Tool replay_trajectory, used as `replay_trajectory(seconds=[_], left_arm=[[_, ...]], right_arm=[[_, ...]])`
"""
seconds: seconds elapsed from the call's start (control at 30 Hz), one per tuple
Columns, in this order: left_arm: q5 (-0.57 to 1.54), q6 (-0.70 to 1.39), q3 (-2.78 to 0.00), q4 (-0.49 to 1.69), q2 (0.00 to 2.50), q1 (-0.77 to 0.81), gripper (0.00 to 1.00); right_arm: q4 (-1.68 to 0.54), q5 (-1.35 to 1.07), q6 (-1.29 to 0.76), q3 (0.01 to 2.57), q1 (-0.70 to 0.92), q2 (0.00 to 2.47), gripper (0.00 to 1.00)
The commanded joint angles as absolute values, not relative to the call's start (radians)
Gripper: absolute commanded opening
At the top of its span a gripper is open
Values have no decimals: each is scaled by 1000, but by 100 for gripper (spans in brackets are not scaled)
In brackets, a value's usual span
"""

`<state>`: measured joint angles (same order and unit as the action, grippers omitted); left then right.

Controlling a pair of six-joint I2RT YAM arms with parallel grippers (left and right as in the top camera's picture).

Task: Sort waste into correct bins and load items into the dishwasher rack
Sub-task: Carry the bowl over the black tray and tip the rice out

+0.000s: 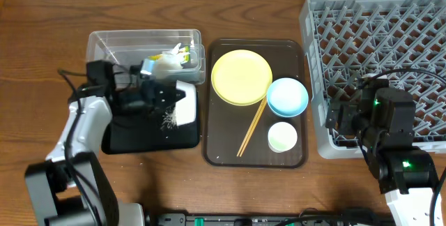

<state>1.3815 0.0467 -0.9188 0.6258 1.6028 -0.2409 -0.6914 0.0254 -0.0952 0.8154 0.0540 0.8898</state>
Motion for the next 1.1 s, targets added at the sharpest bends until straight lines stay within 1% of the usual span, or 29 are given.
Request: replay_trajectory(seconds=[0.0, 0.2, 0.33, 0.53, 0.8, 1.07], left_arm=[[1570, 20, -902, 629, 1647, -293, 6], [1573, 70, -898, 676, 1723, -372, 6], [1573, 148, -898, 707, 1754, -408, 6], [1573, 332, -898, 706, 1756, -422, 6], [1573, 476, -899, 706, 1756, -422, 6], [1573, 439, -899, 702, 1746, -422, 6]], right_arm=[[-692, 22, -100, 834, 66, 888, 99], [-692, 22, -100, 834, 66, 888, 99], [-692, 21, -100, 834, 66, 888, 99], [-692, 21, -100, 834, 66, 888, 99], [-692, 22, -100, 834, 66, 888, 99], [-692, 22, -100, 834, 66, 888, 99]])
